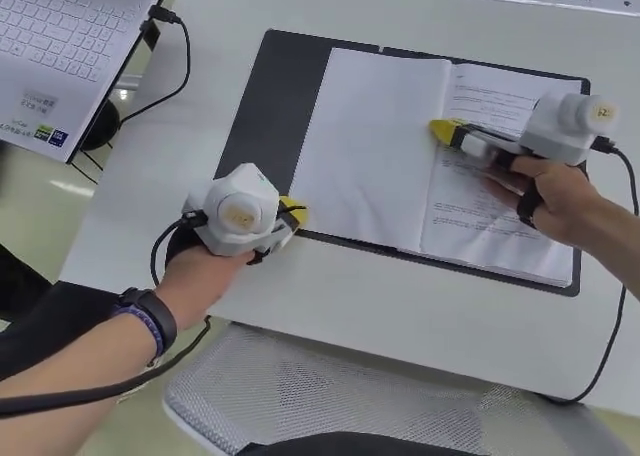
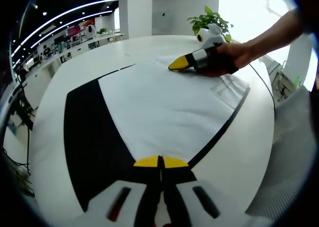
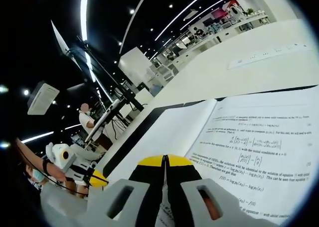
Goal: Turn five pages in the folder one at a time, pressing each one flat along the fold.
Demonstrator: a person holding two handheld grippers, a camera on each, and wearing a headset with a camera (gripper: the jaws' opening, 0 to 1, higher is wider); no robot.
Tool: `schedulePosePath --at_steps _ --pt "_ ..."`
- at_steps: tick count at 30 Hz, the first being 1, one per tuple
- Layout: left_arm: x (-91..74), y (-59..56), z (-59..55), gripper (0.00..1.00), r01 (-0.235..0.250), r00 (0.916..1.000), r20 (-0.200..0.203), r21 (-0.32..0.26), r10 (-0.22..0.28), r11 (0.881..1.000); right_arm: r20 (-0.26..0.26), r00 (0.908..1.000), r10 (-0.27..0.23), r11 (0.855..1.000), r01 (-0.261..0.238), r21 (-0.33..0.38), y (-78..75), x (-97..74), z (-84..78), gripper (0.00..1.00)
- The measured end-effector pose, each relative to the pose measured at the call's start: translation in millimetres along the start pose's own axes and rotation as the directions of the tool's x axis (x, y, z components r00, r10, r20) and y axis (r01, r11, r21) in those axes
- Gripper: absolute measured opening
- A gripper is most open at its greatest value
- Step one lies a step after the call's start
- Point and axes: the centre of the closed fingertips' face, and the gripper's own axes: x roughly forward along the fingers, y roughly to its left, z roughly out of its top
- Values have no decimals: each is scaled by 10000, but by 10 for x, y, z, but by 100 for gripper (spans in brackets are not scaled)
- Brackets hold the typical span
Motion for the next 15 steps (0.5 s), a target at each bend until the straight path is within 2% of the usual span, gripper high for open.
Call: schedulePosePath --at_steps 4,11,13,15 --pt "-1 3 -1 0 -56 10000 37 -120 56 9999 75 10000 8 9999 -7 -163 -35 30 43 0" --pt "-5 -3 -6 0 -67 10000 64 -195 69 9998 343 9989 -330 9994 334 -119 -211 140 209 0" --pt "-7 -5 -6 0 -64 10000 70 -219 66 9997 426 9979 -494 9987 499 -112 -274 171 266 0" --pt "-6 -1 -8 0 -66 9999 85 -257 68 9996 645 9953 -723 9973 714 156 -440 223 386 0"
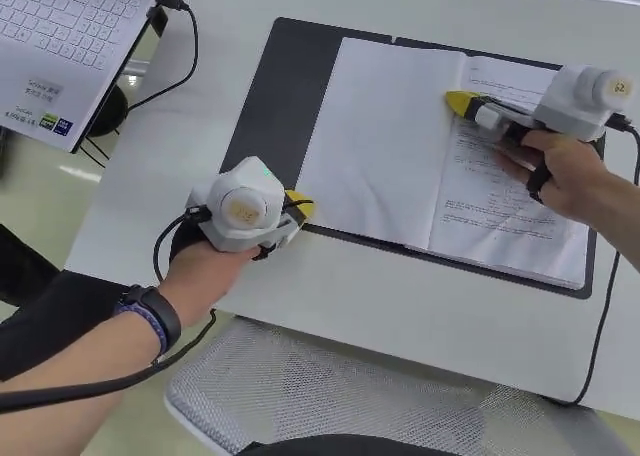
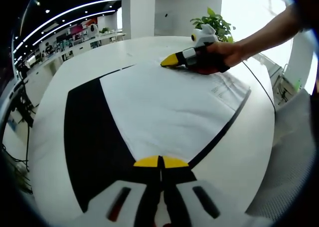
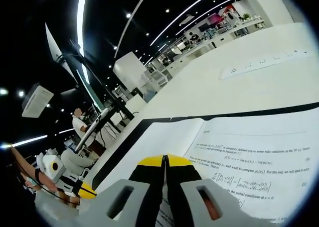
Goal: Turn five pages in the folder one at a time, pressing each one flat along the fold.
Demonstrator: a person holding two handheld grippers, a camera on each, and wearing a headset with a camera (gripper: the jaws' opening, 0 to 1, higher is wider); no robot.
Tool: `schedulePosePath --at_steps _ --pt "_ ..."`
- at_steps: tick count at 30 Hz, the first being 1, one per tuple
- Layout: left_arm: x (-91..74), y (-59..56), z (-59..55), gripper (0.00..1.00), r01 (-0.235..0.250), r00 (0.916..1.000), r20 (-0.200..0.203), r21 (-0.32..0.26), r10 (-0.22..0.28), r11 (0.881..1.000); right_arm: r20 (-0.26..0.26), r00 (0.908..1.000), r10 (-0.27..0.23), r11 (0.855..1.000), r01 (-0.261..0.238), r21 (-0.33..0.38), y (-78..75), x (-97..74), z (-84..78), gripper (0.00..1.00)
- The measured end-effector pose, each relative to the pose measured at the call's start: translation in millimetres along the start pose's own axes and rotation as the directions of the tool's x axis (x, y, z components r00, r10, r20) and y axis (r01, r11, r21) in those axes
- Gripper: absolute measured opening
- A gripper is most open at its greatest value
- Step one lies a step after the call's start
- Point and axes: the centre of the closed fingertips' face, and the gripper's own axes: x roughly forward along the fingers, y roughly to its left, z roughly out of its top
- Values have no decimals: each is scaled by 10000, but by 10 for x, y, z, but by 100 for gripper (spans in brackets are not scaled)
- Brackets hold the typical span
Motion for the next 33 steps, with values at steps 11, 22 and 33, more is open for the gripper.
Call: schedulePosePath --at_steps 11,22,33 --pt "-1 9 -8 0 62 10000 59 -154 -61 9999 969 9913 -894 9941 828 698 -261 111 242 0" --pt "-5 0 -3 0 68 9999 82 -226 -66 9997 1188 9852 -1236 9887 1120 1001 -445 210 392 0" --pt "-4 2 -4 0 108 9999 75 -210 -106 9997 1230 9842 -1275 9870 1136 1141 -485 235 401 0"
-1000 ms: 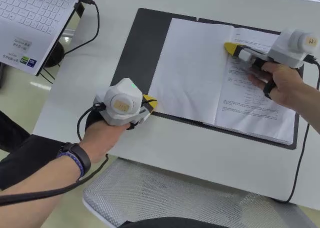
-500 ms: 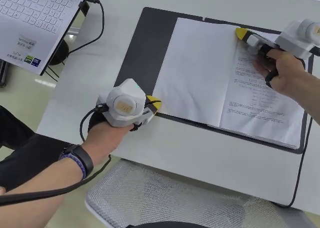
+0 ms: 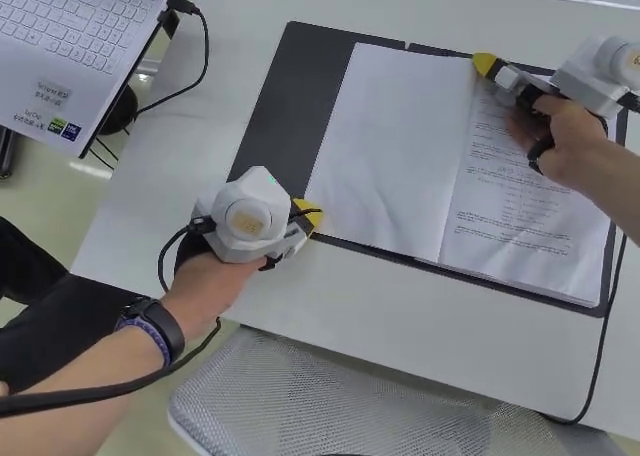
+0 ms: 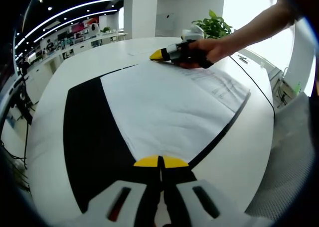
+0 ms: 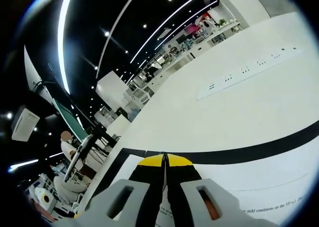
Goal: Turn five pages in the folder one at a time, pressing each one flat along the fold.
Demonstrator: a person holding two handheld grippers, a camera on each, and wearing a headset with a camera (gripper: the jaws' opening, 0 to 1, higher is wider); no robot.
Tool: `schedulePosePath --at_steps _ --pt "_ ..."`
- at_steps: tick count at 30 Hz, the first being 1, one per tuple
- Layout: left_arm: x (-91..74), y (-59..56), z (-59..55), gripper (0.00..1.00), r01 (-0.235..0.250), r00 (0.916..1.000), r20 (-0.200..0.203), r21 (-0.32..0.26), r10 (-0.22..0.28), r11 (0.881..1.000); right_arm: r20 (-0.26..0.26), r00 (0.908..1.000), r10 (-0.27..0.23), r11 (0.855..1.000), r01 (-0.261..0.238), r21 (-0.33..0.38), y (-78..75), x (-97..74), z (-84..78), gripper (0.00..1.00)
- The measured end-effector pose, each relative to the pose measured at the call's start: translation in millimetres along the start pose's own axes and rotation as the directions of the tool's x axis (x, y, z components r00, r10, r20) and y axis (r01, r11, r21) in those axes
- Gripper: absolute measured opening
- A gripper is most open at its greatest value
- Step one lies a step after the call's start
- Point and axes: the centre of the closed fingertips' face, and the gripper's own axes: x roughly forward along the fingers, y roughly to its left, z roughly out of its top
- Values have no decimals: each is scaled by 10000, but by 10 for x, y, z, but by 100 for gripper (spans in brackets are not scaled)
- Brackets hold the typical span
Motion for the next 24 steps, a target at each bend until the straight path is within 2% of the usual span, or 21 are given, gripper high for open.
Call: schedulePosePath --at_steps 3,11,14,17,19,24 --pt "0 2 0 0 -17 10000 10 -18 17 10000 -3 10000 9 10000 -9 9 -74 36 31 0" --pt "-6 -3 4 0 -38 10000 39 -50 38 10000 -111 9998 156 9998 -155 119 -44 -5 -45 0" --pt "0 6 -3 0 -58 10000 52 -60 59 10000 -275 9992 286 9996 -285 23 54 -73 -116 0" --pt "2 10 -5 0 -77 9999 65 -118 78 9999 -350 9987 374 9993 -374 -13 87 -99 -148 0" --pt "4 13 -7 0 -95 9999 74 -114 96 9999 -453 9979 472 9988 -475 -71 203 -170 -208 0" --pt "6 16 -9 0 -90 9999 87 -132 91 9999 -665 9955 673 9977 -677 -28 309 -294 -344 0"
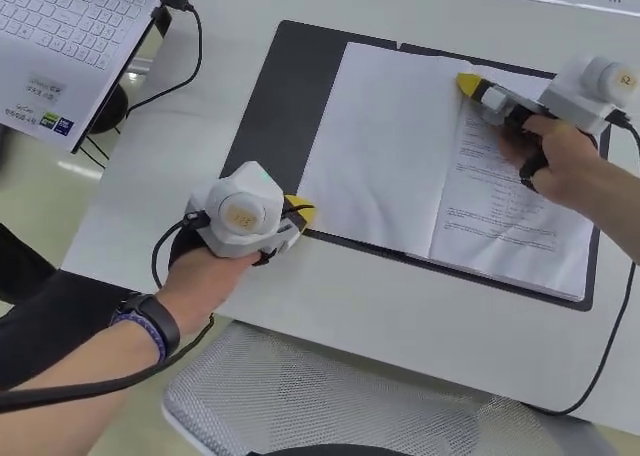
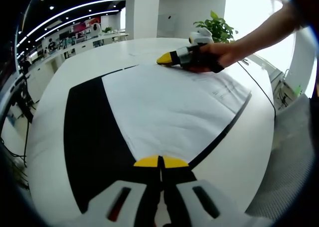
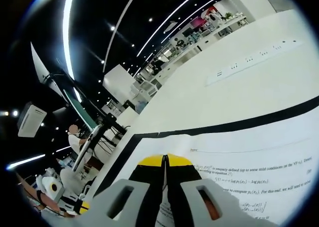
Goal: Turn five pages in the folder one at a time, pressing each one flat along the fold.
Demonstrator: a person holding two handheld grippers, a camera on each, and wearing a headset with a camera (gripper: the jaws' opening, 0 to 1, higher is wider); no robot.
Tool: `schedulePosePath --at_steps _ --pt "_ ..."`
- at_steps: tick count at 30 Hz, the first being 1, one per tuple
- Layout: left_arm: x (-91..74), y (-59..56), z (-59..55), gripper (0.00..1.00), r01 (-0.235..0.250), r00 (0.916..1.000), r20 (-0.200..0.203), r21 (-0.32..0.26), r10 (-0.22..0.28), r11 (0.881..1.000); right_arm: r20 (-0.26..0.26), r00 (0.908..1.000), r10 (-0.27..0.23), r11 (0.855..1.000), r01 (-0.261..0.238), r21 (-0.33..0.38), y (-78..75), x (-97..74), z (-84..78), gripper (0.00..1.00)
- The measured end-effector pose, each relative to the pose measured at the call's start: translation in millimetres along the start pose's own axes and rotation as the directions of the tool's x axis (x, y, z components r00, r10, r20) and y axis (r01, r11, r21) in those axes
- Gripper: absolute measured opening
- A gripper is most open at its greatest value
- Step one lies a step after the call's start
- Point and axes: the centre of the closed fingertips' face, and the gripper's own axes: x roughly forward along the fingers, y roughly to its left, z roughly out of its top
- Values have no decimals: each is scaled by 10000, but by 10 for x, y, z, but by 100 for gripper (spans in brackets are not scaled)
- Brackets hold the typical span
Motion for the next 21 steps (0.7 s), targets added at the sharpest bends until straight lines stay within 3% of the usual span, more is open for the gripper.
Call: schedulePosePath --at_steps 21 --pt "-5 -2 17 0 28 10000 30 -31 -28 10000 -598 9956 724 9972 -733 -135 433 -320 -413 0"
